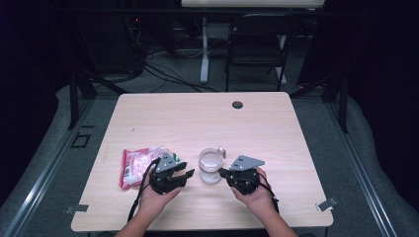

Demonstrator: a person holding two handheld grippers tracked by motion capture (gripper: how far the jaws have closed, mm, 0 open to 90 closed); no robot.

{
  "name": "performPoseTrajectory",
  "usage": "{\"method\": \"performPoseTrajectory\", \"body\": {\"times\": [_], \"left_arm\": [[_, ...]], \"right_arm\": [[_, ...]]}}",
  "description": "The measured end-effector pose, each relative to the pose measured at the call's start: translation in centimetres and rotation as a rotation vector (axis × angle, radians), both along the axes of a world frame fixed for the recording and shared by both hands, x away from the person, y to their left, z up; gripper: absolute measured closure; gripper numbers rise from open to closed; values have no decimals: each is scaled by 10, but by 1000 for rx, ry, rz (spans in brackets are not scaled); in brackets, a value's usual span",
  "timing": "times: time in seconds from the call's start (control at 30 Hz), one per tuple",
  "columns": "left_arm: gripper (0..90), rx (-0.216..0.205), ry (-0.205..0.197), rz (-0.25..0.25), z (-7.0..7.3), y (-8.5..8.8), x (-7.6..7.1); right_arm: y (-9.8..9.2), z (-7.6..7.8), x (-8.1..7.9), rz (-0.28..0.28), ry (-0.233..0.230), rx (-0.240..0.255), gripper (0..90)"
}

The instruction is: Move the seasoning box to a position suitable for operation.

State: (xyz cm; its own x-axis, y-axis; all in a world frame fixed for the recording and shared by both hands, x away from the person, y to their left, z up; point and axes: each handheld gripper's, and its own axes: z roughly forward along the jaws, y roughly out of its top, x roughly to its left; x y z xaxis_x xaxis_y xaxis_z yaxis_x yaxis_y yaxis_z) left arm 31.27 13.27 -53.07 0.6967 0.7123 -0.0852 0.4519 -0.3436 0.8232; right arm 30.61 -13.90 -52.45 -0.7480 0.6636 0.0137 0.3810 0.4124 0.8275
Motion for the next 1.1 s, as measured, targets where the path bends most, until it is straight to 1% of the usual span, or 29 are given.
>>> {"method": "performPoseTrajectory", "body": {"times": [0.03,0.1,0.2,0.33,0.4,0.47,0.63,0.73,0.77,0.87,1.03,1.1], "left_arm": [[580,-10,2,9,0,1,-1],[576,-11,-2,20,-1,5,-1],[572,-23,-2,29,-1,10,-3],[572,-30,3,49,-1,17,-5],[572,-37,4,62,-2,20,-6],[572,-38,9,73,-2,24,-7],[567,-45,6,107,-3,32,-12],[564,-43,4,126,-3,37,-17],[562,-42,2,133,-3,38,-18],[556,-46,2,152,-3,43,-22],[553,-46,2,181,-3,51,-28],[551,-47,0,191,-3,53,-29]], "right_arm": [[0,0,1,-1,1,1,869],[-1,-1,3,-4,1,-8,831],[-9,-3,8,-19,25,-22,822],[-25,-5,18,-76,30,-15,796],[-31,-8,27,-106,29,-14,787],[-32,-11,35,-124,31,-16,784],[-29,-17,50,-128,44,-24,771],[-24,-19,57,-121,35,-32,755],[-21,-21,59,-118,24,-29,753],[-16,-23,67,-116,31,-49,752],[-11,-26,77,-114,44,-45,748],[-9,-28,80,-112,56,-52,749]]}}
